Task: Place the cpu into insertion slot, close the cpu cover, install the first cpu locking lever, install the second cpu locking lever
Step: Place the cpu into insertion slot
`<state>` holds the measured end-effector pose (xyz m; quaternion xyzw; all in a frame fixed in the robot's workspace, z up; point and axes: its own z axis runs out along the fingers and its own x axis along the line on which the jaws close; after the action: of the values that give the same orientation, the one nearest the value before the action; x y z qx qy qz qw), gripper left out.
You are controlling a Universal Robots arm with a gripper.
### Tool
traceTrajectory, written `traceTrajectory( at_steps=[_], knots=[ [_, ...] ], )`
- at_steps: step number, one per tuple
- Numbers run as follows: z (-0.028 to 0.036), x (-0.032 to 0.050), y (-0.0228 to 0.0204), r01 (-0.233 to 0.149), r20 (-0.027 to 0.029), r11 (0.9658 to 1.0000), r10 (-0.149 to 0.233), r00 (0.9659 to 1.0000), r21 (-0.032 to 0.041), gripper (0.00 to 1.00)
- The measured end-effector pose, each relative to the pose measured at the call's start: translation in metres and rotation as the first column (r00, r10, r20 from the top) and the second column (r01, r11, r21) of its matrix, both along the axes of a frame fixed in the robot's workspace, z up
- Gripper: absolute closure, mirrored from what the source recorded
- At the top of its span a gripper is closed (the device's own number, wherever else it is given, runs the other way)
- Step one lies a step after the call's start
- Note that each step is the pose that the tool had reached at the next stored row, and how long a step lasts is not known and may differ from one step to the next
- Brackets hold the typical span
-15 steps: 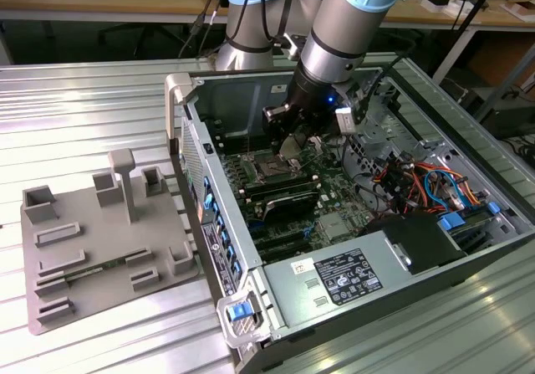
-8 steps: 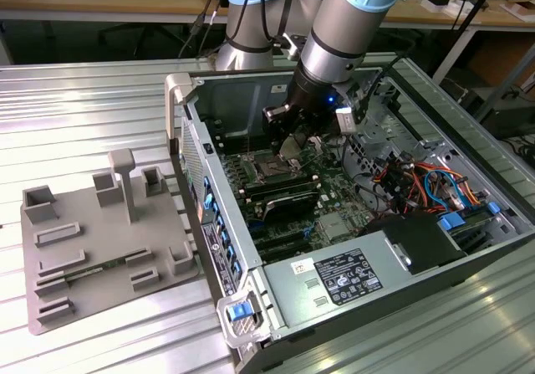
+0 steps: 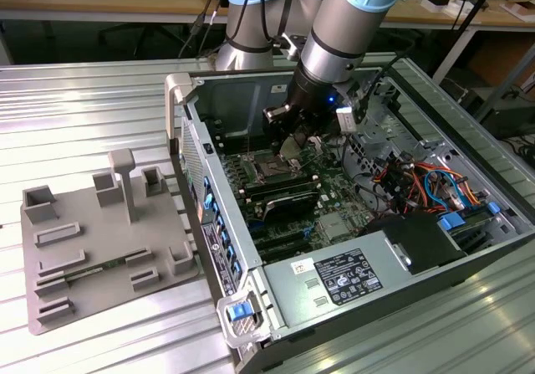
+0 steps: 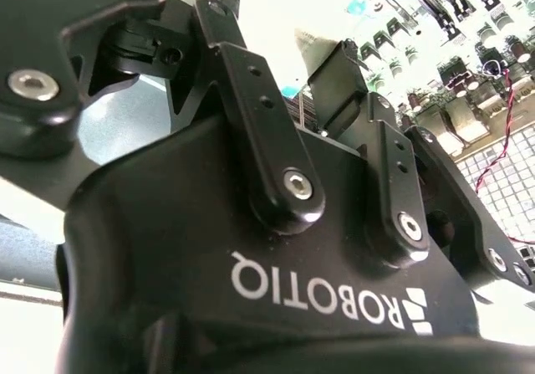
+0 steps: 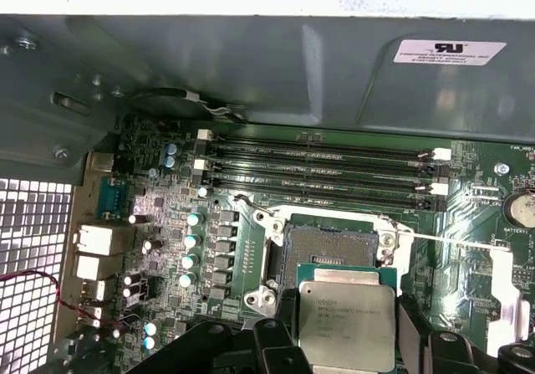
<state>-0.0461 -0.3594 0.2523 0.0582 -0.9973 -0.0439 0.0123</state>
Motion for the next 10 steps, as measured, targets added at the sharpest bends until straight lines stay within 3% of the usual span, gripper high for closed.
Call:
traceTrajectory(
  at_steps=[10],
  knots=[
    [0.0000, 0.0000, 0.0000, -0.029, 0.0000, 0.9996, 0.029, 0.9996, 0.0001, 0.45]
  ],
)
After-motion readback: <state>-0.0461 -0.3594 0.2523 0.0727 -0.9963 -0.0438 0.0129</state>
